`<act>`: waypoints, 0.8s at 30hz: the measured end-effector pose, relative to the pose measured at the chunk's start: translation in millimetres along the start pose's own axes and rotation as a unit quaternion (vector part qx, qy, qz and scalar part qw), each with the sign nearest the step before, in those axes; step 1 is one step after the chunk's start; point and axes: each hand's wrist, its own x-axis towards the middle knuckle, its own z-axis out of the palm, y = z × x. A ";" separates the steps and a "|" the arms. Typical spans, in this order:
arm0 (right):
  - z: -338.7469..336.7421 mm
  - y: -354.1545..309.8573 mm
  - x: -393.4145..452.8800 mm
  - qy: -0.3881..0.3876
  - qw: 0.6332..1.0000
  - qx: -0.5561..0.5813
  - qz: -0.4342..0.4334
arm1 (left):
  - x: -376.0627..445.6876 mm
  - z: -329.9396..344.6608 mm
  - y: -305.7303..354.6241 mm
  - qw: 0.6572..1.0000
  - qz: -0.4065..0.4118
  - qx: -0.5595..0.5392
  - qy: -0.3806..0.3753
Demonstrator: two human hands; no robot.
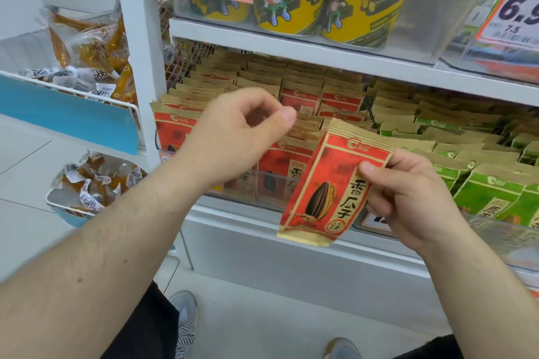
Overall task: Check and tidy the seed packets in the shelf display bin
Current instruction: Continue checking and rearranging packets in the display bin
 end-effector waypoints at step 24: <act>2.7 -8.8 -2.0 0.052 0.997 0.039 0.028 | 75.6 15.0 -17.1 0.918 0.153 0.350 -0.111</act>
